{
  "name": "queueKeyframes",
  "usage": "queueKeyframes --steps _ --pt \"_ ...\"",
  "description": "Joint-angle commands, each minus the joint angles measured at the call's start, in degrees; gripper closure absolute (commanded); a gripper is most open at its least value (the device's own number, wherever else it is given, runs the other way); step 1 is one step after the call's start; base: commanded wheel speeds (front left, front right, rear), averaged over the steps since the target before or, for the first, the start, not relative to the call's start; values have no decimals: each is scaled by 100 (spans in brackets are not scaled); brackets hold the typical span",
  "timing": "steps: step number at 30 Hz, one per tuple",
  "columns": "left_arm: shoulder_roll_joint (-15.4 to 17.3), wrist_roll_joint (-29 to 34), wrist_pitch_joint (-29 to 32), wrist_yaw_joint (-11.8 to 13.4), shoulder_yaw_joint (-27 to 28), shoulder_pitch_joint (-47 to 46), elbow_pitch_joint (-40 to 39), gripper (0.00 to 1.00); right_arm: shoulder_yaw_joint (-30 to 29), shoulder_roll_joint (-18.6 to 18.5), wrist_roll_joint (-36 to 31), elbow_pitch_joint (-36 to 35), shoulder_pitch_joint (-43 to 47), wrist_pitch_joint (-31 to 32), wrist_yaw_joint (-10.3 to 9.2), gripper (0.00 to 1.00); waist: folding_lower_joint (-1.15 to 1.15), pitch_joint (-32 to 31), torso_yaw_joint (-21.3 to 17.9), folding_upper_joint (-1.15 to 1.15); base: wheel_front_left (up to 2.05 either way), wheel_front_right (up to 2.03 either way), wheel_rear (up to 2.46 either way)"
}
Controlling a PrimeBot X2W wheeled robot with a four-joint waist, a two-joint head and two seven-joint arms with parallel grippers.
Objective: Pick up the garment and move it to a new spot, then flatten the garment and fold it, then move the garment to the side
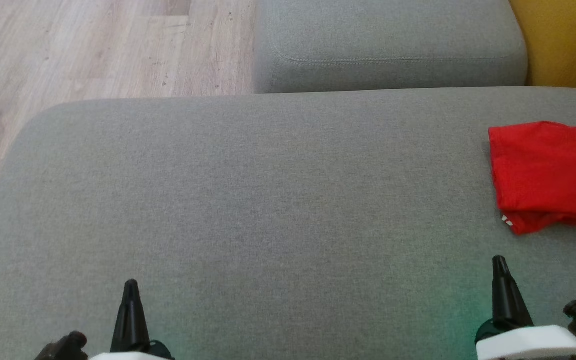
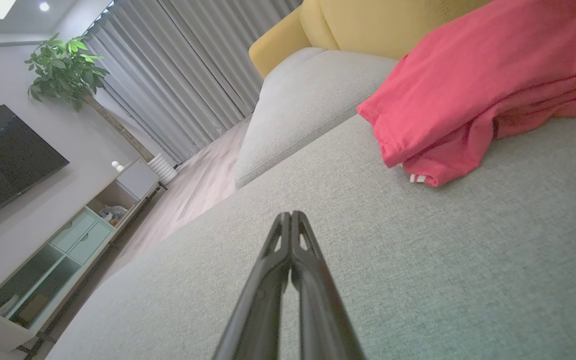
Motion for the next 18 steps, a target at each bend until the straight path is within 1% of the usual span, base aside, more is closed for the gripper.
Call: queueKeyframes --steps 1,18 --pt "77 -170 35 -42 129 -297 -131 100 -1 -126 193 -150 -271 33 -1 100 0 2 -6 0 0 0 0" --pt "99 -1332 296 -151 316 -545 -11 100 -87 -155 1402 -47 -540 291 -2 100 0 21 -76 0 0 0 0"
